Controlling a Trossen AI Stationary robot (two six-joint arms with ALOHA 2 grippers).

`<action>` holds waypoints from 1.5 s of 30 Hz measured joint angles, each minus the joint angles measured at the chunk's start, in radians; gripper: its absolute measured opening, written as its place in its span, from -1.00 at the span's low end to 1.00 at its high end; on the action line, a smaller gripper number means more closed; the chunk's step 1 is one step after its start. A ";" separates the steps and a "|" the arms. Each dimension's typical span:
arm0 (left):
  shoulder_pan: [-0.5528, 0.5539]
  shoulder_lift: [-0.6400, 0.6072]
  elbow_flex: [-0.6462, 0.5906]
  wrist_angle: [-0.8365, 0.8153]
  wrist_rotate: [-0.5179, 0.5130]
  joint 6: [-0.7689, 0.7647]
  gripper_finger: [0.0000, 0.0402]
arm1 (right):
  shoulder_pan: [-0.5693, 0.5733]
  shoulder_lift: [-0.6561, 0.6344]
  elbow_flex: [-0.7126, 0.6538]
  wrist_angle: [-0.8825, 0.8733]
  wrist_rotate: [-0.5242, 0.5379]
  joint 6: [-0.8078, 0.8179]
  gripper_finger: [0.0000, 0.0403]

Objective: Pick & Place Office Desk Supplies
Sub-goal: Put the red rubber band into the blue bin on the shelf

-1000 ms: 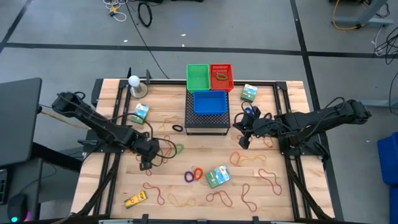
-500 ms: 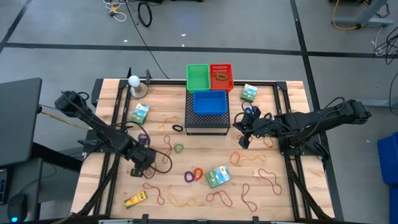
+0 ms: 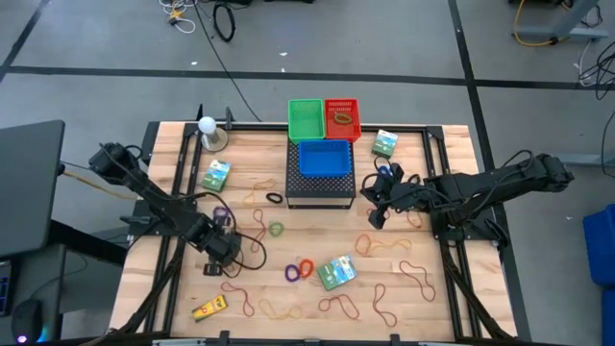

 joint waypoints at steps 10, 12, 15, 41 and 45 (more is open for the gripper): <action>0.002 -0.135 0.102 -0.144 -0.086 -0.067 -0.98 | 0.000 0.000 0.000 0.000 0.017 -0.002 -0.93; 0.001 -0.190 0.137 -0.203 -0.113 -0.070 -0.98 | 0.000 0.000 0.000 -0.001 0.021 -0.002 -0.93; 0.003 -0.282 0.209 -0.239 -0.183 -0.073 -0.98 | 0.000 0.000 0.000 0.000 0.024 -0.002 -0.93; 0.646 -0.364 0.498 0.422 -0.242 0.756 -0.99 | -0.064 0.000 0.000 0.000 0.025 -0.010 -0.93; 0.752 -0.245 0.498 0.586 -0.089 0.750 -0.99 | -0.064 0.000 0.000 0.000 0.025 -0.010 -0.93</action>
